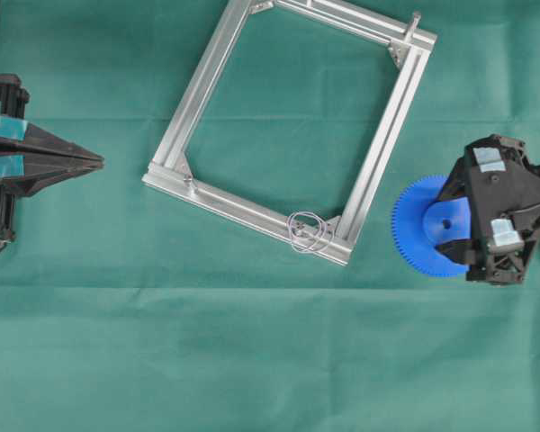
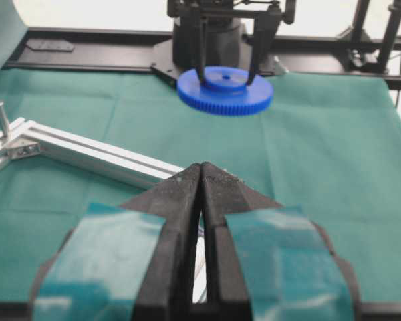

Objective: Find the location of the shaft and insert the gear.
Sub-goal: 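Carry the gear left toward the frame's shaft, bore facing the shaft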

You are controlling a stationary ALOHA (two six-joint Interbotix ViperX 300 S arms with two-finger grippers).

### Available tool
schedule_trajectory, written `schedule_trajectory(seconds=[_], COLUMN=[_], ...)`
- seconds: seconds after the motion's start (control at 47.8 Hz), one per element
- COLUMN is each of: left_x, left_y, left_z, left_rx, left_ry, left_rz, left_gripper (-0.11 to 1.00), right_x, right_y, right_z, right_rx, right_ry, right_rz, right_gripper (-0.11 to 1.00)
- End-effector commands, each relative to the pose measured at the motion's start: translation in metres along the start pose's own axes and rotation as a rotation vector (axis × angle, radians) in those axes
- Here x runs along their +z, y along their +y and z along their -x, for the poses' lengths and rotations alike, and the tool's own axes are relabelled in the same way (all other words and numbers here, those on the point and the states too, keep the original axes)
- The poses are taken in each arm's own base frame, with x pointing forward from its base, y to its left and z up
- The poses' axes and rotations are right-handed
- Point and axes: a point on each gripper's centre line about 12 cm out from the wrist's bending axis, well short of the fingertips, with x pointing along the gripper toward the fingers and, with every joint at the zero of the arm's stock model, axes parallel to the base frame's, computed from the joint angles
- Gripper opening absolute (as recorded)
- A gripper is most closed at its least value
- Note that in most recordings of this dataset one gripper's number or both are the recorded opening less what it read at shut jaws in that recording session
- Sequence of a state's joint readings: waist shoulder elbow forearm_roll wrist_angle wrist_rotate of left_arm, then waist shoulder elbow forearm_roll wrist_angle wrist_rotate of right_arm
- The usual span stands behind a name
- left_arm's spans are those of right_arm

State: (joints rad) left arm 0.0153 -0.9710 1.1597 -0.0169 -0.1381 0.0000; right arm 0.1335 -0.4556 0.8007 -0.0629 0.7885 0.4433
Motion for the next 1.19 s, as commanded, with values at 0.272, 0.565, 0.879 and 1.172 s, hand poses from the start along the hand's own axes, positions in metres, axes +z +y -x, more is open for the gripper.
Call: schedule_trajectory(seconds=[0.272, 0.565, 0.879, 1.172], left_x=[0.013, 0.015, 0.018, 0.019], left_y=[0.000, 0.000, 0.000, 0.000], left_z=[-0.002, -0.002, -0.003, -0.003], left_rx=[0.003, 0.003, 0.003, 0.003], left_ry=[-0.031, -0.035, -0.043, -0.045], left_rz=[0.003, 0.003, 0.003, 0.005], left_gripper=[0.01, 0.01, 0.01, 0.01], right_x=[0.045, 0.080, 0.109, 0.119], right_y=[0.020, 0.034, 0.035, 0.035], right_z=[-0.005, -0.019, -0.028, -0.030], right_rx=[0.016, 0.006, -0.025, -0.029], right_ry=[-0.039, -0.041, -0.044, -0.048], right_rz=[0.006, 0.021, 0.018, 0.006], right_gripper=[0.70, 0.70, 0.70, 0.70])
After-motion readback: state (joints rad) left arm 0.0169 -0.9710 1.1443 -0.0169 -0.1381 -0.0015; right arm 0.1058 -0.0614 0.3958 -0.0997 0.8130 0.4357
